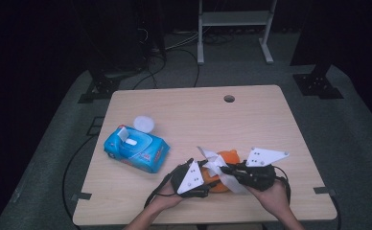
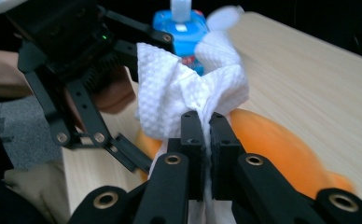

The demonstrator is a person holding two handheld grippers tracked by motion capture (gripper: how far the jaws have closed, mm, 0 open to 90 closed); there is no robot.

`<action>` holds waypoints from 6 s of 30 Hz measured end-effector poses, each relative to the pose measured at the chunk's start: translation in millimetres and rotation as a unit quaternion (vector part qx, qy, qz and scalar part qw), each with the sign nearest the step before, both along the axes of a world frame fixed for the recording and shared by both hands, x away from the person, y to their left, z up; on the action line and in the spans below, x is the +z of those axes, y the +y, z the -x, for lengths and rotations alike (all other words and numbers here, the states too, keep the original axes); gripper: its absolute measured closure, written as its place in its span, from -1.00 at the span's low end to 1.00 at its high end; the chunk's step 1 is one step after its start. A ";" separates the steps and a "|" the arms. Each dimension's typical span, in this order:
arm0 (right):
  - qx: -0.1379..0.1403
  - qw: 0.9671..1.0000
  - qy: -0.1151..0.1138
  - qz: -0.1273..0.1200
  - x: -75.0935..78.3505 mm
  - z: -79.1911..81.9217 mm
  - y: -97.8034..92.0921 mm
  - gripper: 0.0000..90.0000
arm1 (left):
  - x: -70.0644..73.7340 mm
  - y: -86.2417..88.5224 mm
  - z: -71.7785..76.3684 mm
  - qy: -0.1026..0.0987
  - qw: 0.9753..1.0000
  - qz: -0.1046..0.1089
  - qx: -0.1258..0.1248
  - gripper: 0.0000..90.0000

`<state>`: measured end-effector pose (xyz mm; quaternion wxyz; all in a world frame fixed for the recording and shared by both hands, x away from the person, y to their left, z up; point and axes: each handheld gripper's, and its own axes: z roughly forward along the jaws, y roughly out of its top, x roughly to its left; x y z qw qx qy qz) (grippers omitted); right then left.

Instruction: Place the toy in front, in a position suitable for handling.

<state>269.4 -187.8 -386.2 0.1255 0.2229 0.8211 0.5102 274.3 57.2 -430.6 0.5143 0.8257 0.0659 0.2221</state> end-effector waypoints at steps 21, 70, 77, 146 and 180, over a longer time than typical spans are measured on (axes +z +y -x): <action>-0.065 0.995 0.080 -0.008 -32.6 -32.1 -35.6 0.89 | -8.6 39.7 -23.1 0.078 0.997 0.016 0.024 -0.19; -0.016 0.999 0.036 -0.012 -17.9 -17.3 -20.0 0.90 | -9.2 21.2 -10.3 0.056 0.998 0.015 -0.012 -0.26; -0.038 0.998 0.055 -0.010 -25.3 -22.7 -33.6 0.90 | -9.1 20.0 -9.0 0.052 0.998 0.014 -0.015 -0.25; 0.017 1.000 -0.004 0.024 -2.6 3.3 5.6 0.91 | 4.1 -4.0 6.4 0.050 0.998 -0.009 -0.035 -0.20; -0.052 0.998 0.044 -0.002 -23.0 -18.7 -36.0 0.91 | 0.0 22.6 -9.1 0.072 0.997 0.018 -0.023 -0.10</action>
